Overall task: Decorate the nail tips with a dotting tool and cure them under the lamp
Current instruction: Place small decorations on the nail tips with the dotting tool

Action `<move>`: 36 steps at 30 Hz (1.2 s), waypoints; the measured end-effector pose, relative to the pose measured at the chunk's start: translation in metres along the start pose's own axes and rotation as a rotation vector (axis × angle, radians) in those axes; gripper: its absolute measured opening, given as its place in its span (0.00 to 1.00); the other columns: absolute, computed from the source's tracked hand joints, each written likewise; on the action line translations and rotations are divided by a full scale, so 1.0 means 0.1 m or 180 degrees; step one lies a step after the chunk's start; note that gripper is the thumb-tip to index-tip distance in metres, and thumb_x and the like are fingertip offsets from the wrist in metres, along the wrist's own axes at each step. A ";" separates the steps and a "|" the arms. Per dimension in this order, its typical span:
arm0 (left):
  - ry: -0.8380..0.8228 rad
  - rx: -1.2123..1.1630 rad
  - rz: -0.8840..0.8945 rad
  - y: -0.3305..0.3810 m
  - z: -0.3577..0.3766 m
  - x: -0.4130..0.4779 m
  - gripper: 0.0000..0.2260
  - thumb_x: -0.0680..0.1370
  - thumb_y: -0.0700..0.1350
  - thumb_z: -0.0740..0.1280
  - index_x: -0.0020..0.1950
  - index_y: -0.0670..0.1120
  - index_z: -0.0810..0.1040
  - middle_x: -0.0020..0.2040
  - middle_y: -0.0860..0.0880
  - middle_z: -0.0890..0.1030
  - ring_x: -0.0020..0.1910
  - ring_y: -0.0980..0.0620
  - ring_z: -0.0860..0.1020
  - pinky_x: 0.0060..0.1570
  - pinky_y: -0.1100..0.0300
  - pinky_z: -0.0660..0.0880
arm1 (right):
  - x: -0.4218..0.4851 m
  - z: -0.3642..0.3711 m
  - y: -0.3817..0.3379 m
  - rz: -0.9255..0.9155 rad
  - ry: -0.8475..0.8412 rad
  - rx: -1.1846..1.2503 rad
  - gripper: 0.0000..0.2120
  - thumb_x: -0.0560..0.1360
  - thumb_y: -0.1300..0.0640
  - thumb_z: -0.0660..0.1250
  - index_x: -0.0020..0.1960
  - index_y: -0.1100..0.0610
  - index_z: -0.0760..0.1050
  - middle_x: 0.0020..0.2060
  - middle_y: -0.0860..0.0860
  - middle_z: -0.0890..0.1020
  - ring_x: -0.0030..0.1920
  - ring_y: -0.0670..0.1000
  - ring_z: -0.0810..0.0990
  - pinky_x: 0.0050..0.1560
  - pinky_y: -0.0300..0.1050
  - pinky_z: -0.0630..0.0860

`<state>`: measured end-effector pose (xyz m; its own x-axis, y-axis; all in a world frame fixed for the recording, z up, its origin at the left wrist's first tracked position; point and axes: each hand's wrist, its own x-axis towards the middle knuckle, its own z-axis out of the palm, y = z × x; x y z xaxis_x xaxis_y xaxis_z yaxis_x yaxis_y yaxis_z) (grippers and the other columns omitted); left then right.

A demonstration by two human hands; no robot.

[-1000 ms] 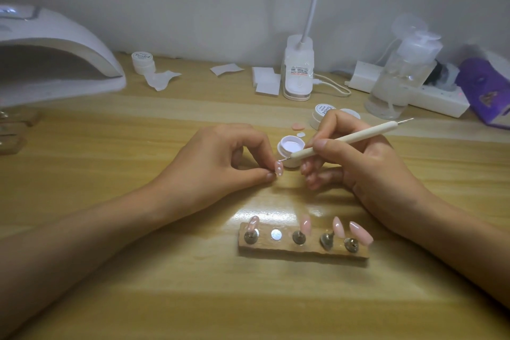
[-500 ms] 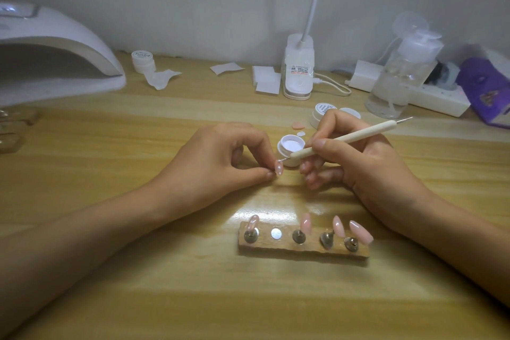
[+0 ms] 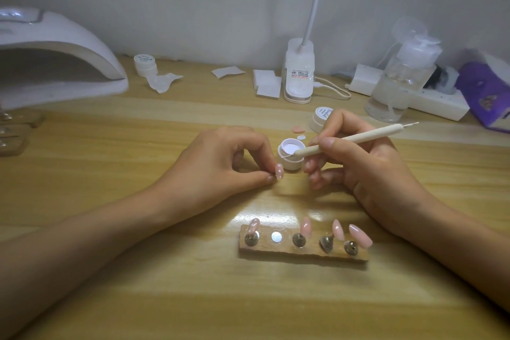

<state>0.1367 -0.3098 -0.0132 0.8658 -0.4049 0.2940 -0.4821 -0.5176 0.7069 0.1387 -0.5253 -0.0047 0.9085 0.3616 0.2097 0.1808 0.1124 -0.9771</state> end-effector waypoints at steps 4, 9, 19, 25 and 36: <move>-0.0022 0.0017 -0.0024 0.01 0.00 0.00 0.07 0.71 0.44 0.77 0.39 0.56 0.82 0.40 0.61 0.81 0.32 0.57 0.68 0.34 0.67 0.65 | 0.00 0.00 -0.01 -0.0112 -0.0011 0.0052 0.08 0.75 0.59 0.64 0.37 0.52 0.74 0.33 0.55 0.81 0.33 0.50 0.80 0.33 0.41 0.78; -0.0095 -0.0073 -0.0076 0.03 -0.01 0.00 0.07 0.71 0.43 0.76 0.39 0.55 0.82 0.40 0.60 0.83 0.30 0.59 0.68 0.33 0.69 0.64 | 0.02 -0.02 -0.03 -0.0043 -0.0027 0.0279 0.09 0.75 0.57 0.63 0.37 0.50 0.75 0.33 0.54 0.82 0.33 0.49 0.80 0.32 0.39 0.76; 0.0067 -0.0868 -0.0083 0.44 -0.33 -0.09 0.06 0.71 0.47 0.77 0.40 0.55 0.81 0.41 0.59 0.84 0.35 0.62 0.71 0.35 0.74 0.67 | 0.06 -0.10 -0.04 0.0304 0.0216 0.0794 0.05 0.74 0.54 0.61 0.43 0.54 0.67 0.33 0.48 0.79 0.32 0.44 0.76 0.31 0.35 0.74; -0.0222 -0.0358 0.0281 0.54 -0.14 -0.45 0.05 0.71 0.50 0.76 0.41 0.57 0.81 0.46 0.58 0.82 0.50 0.55 0.75 0.41 0.71 0.67 | 0.06 -0.09 -0.04 0.0321 0.0181 0.0771 0.04 0.73 0.55 0.61 0.42 0.54 0.67 0.32 0.49 0.78 0.31 0.45 0.75 0.31 0.34 0.73; -0.0244 -0.0344 -0.0091 0.41 0.06 -0.54 0.06 0.74 0.41 0.73 0.41 0.51 0.79 0.39 0.55 0.79 0.35 0.57 0.74 0.36 0.72 0.66 | 0.09 -0.12 0.01 0.0328 0.0096 0.0757 0.04 0.74 0.56 0.61 0.41 0.55 0.68 0.32 0.50 0.79 0.31 0.46 0.75 0.31 0.35 0.74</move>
<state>0.0690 -0.3139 -0.0043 0.8642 -0.4496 0.2257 -0.4365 -0.4472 0.7807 0.1510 -0.5329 -0.0042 0.9290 0.3550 0.1048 -0.0037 0.2921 -0.9564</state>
